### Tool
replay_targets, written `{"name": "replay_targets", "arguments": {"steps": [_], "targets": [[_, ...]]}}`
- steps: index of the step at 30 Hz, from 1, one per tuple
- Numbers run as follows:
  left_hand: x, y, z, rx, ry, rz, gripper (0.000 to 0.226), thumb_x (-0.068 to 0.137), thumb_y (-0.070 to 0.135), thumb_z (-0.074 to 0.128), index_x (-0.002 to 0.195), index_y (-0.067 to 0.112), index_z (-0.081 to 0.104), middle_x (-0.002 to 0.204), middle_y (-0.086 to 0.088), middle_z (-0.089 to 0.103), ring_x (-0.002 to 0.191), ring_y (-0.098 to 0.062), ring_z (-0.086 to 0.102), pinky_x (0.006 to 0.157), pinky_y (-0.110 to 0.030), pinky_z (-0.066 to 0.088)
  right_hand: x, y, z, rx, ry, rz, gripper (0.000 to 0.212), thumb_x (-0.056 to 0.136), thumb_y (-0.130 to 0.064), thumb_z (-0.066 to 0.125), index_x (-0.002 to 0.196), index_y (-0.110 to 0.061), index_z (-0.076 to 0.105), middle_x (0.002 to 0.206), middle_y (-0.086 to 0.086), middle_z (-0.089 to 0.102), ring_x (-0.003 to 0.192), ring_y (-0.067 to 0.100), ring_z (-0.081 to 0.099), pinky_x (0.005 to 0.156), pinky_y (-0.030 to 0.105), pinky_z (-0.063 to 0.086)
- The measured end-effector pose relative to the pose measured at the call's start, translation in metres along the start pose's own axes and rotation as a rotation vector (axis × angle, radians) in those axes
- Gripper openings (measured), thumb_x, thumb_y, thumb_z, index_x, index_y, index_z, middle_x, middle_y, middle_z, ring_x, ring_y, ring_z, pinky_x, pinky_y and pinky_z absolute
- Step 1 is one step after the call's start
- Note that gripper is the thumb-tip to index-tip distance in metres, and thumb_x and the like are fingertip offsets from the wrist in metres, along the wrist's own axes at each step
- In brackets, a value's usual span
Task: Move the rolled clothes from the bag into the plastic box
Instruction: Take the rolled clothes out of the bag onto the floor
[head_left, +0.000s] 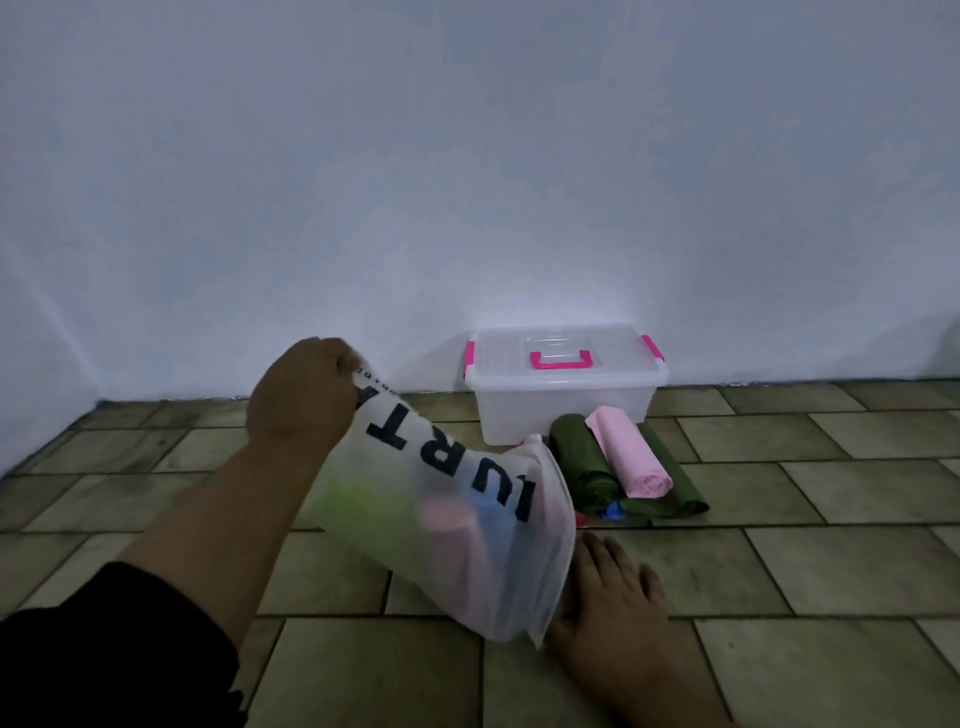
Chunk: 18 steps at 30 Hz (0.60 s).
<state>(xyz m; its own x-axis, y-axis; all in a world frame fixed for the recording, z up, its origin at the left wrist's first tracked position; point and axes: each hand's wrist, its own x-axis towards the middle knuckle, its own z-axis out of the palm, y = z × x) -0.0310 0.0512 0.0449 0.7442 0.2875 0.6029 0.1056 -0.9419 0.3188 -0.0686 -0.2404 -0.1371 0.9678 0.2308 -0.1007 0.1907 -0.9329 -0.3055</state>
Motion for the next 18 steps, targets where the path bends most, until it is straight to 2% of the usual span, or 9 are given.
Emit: {"name": "replay_targets", "arguments": {"steps": [5, 7, 9, 11, 12, 14, 15, 18], "targets": [[-0.017, -0.033, 0.031, 0.063, -0.143, -0.228, 0.027, 0.093, 0.013, 0.04, 0.103, 0.008, 0.064, 0.106, -0.019, 0.063, 0.093, -0.034, 0.059, 0.074, -0.036, 0.041, -0.004, -0.001, -0.001, -0.004, 0.069, -0.001, 0.094, 0.074, -0.07, 0.031, 0.151, -0.027, -0.001, 0.16, -0.005, 0.004, 0.146, 0.014, -0.001, 0.116, 0.048, 0.003], [-0.027, -0.035, 0.039, 0.103, -0.213, -0.375, 0.032, 0.094, 0.02, 0.037, 0.113, 0.006, 0.058, 0.12, -0.021, 0.057, 0.107, -0.037, 0.055, 0.086, -0.043, 0.043, -0.003, -0.001, 0.0, -0.004, 0.066, -0.005, 0.094, 0.074, -0.069, 0.032, 0.151, -0.027, -0.001, 0.16, -0.006, 0.004, 0.146, 0.013, -0.001, 0.116, 0.047, 0.002], [-0.038, -0.023, 0.041, 0.216, -0.276, -0.458, 0.05, 0.095, 0.034, 0.034, 0.138, 0.008, 0.037, 0.147, -0.02, 0.033, 0.133, -0.038, 0.034, 0.105, -0.055, 0.027, -0.003, -0.001, 0.0, 0.004, 0.065, -0.008, 0.095, 0.072, -0.068, 0.033, 0.151, -0.028, -0.001, 0.16, -0.006, 0.003, 0.146, 0.013, -0.002, 0.116, 0.047, 0.001], [-0.052, 0.001, 0.047, 0.235, -0.243, -0.303, 0.066, 0.096, 0.05, 0.024, 0.15, 0.016, 0.008, 0.16, -0.01, 0.002, 0.146, -0.032, 0.003, 0.112, -0.058, 0.006, -0.002, -0.001, 0.0, 0.014, 0.064, -0.007, 0.096, 0.07, -0.069, 0.033, 0.151, -0.029, -0.001, 0.16, -0.007, 0.003, 0.146, 0.013, -0.002, 0.116, 0.047, 0.0], [-0.062, 0.017, 0.05, 0.192, -0.229, -0.169, 0.069, 0.094, 0.058, 0.015, 0.15, 0.021, 0.001, 0.16, -0.005, -0.006, 0.146, -0.028, -0.005, 0.112, -0.057, -0.001, -0.002, -0.001, 0.0, 0.015, 0.067, -0.007, 0.096, 0.07, -0.069, 0.033, 0.151, -0.03, 0.0, 0.16, -0.007, 0.003, 0.146, 0.013, -0.001, 0.116, 0.047, 0.0], [-0.084, 0.046, 0.058, 0.137, -0.318, 0.023, 0.073, 0.086, 0.069, 0.0, 0.148, 0.031, 0.003, 0.159, 0.003, -0.008, 0.146, -0.023, -0.009, 0.109, -0.054, -0.007, -0.002, 0.001, 0.002, 0.013, 0.086, -0.009, 0.095, 0.069, -0.069, 0.033, 0.151, -0.031, 0.002, 0.16, -0.008, 0.004, 0.146, 0.012, 0.0, 0.116, 0.047, 0.001], [-0.095, 0.052, 0.062, 0.148, -0.398, 0.05, 0.075, 0.083, 0.072, -0.002, 0.147, 0.035, 0.005, 0.16, 0.004, -0.007, 0.146, -0.023, -0.008, 0.109, -0.056, -0.007, -0.002, 0.001, 0.003, 0.012, 0.096, -0.01, 0.095, 0.069, -0.069, 0.032, 0.151, -0.032, 0.003, 0.16, -0.008, 0.005, 0.146, 0.012, 0.0, 0.116, 0.046, 0.001], [-0.117, 0.04, 0.074, 0.238, -0.603, -0.025, 0.073, 0.084, 0.073, 0.005, 0.147, 0.036, 0.011, 0.16, 0.0, 0.004, 0.146, -0.028, 0.001, 0.112, -0.063, 0.006, -0.002, 0.003, 0.007, 0.023, 0.123, -0.014, 0.095, 0.067, -0.074, 0.03, 0.15, -0.035, 0.006, 0.159, -0.01, 0.01, 0.145, 0.011, 0.003, 0.116, 0.045, 0.002]]}}
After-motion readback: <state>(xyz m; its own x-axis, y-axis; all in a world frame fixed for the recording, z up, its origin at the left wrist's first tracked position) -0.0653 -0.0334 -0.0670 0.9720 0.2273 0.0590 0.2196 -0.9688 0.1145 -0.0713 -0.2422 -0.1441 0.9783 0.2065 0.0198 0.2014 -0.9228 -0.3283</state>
